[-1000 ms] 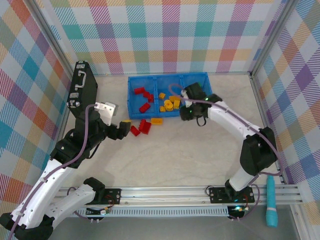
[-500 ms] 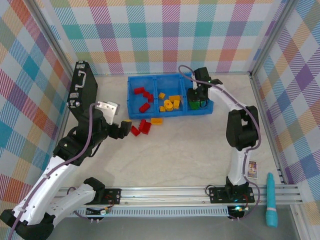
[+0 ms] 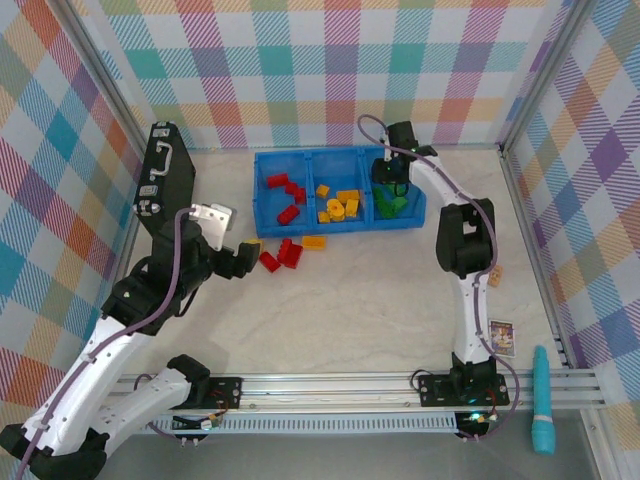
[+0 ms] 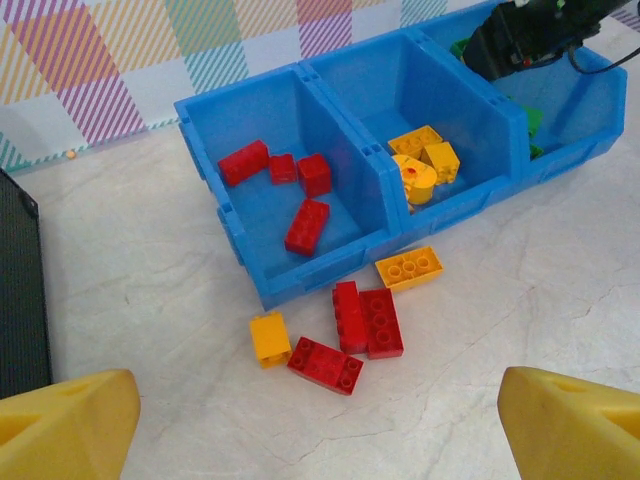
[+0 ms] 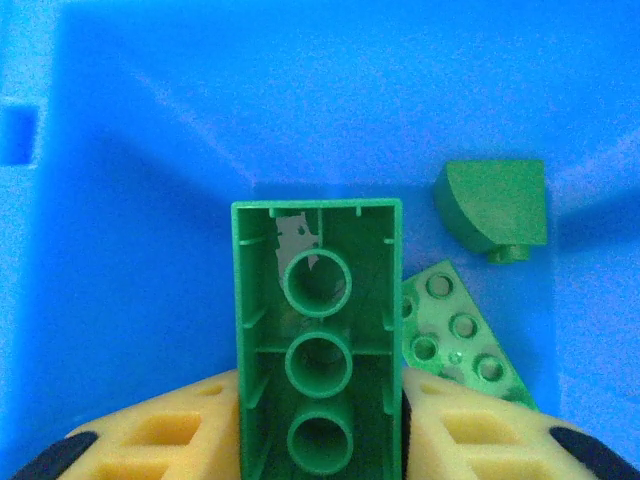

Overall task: Sort the legos into containers by color
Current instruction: Place the lego in the container.

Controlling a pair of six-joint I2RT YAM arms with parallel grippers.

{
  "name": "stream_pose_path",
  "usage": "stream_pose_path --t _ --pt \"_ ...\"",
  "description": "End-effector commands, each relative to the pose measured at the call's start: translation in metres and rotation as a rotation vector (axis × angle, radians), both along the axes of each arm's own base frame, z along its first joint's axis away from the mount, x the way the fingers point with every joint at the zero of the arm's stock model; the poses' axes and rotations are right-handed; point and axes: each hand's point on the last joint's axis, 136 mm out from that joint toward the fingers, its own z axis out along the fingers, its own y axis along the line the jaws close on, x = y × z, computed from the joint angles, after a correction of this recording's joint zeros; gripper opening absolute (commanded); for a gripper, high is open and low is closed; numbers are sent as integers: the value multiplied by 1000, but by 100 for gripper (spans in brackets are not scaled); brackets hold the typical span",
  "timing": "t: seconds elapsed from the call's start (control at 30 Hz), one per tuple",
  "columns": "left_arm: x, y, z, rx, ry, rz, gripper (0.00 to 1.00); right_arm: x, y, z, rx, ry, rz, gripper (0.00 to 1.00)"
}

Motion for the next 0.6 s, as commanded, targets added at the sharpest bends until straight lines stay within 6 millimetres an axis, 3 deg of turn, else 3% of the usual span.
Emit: stream_pose_path --t 0.0,0.33,0.57 --pt "-1 2 8 10 -30 -2 92 11 3 13 38 -29 8 40" --pt "-2 0 10 4 -29 -10 92 12 7 20 55 -17 18 55" --pt "-4 -1 9 -7 -34 -17 92 -19 5 61 70 -61 42 55"
